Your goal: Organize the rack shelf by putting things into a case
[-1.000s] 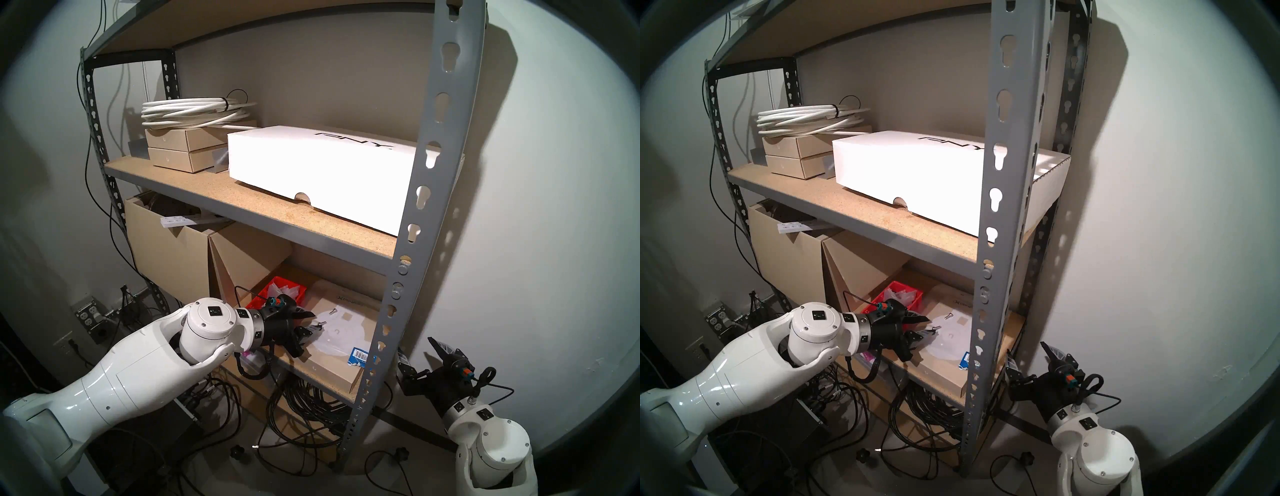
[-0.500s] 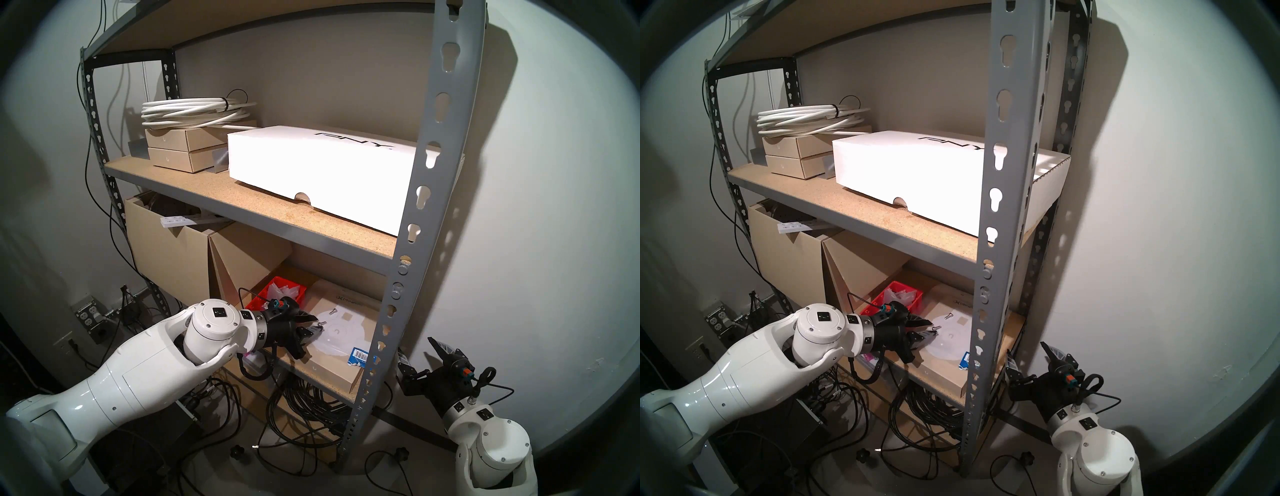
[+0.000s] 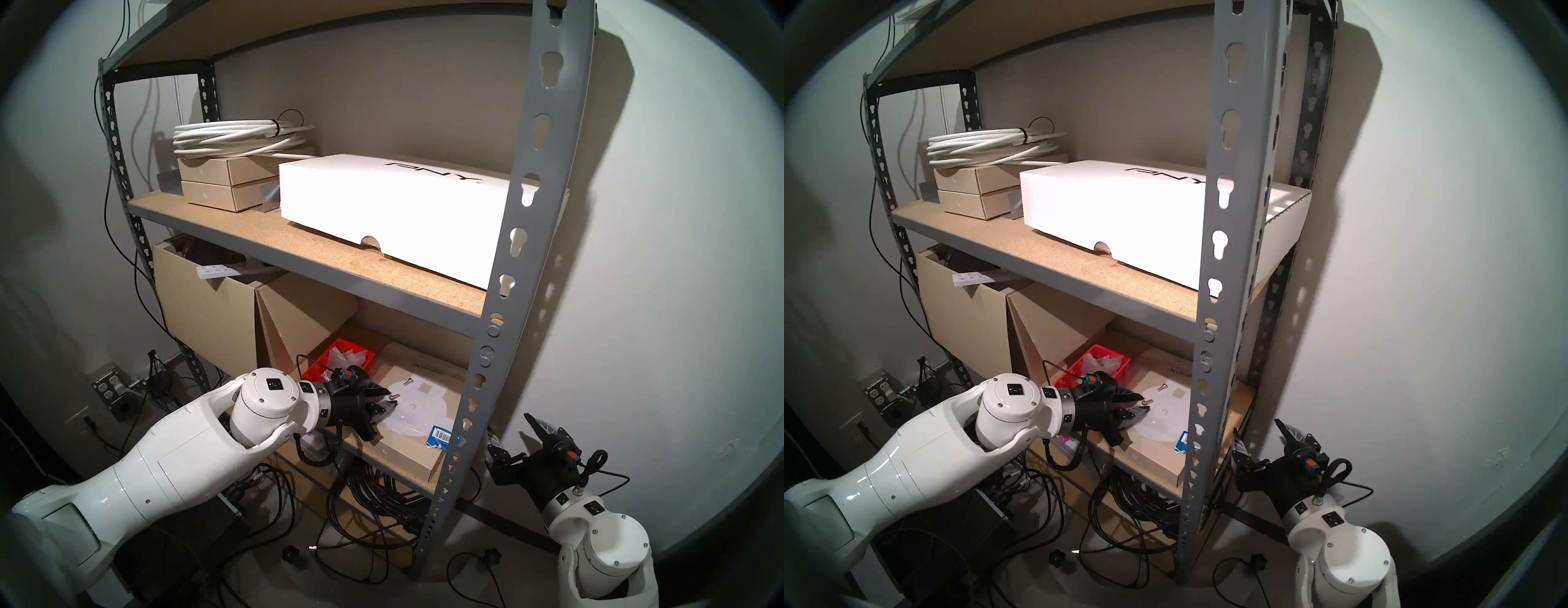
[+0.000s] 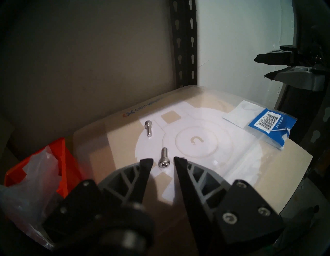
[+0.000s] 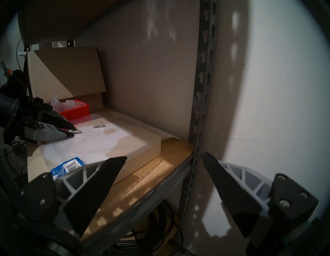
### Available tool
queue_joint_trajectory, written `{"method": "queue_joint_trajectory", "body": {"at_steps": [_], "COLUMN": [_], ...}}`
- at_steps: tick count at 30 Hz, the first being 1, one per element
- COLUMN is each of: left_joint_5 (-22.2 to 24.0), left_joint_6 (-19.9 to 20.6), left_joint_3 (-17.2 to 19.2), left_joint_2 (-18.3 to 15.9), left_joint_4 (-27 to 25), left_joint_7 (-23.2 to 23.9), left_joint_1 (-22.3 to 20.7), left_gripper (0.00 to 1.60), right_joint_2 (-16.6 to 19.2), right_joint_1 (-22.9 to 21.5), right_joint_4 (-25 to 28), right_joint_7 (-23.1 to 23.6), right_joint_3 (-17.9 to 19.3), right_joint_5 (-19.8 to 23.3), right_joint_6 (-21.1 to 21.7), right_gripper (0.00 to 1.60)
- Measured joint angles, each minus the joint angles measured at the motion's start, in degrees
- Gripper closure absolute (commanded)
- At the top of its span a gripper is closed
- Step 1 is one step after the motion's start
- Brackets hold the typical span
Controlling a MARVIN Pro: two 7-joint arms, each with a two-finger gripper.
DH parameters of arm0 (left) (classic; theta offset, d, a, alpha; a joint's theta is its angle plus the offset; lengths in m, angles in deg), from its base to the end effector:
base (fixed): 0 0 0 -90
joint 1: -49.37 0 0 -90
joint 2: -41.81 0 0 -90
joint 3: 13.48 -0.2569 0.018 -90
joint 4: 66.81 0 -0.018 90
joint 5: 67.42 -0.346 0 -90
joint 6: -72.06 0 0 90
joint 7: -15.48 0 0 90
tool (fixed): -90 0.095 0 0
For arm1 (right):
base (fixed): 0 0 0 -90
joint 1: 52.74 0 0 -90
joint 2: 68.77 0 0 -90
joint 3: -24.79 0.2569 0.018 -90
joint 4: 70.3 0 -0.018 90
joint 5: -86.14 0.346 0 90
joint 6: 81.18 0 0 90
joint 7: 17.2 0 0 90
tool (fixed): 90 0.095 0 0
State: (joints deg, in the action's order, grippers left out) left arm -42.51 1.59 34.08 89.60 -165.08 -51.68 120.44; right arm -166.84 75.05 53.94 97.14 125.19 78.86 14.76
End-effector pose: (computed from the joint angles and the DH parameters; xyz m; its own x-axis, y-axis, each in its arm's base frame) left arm 0.4091 -0.0976 -0.2729 0.1504 -0.4875 0.8600 -0.8481 -0.5107 -0.1412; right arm 0.2837 -0.0279 -0.2762 0.2011 0.0840 0.9760 0.1968 -0.9795 0.0437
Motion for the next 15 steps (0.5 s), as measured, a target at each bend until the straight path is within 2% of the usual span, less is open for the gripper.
{"method": "queue_joint_trajectory", "body": {"at_steps": [15], "left_joint_5": [0.32], "left_joint_6": [-0.28], "left_joint_3": [0.29], "left_joint_2": [0.15], "left_joint_4": [0.01], "left_joint_7": [0.17], "left_joint_1": [0.17], "left_gripper": [1.02], "right_joint_2": [-0.08], "right_joint_1": [-0.01], "right_joint_4": [0.00], "right_joint_7": [0.07], "right_joint_3": [0.04], "right_joint_5": [-0.05], "right_joint_6": [0.00], "right_gripper": [0.00]}}
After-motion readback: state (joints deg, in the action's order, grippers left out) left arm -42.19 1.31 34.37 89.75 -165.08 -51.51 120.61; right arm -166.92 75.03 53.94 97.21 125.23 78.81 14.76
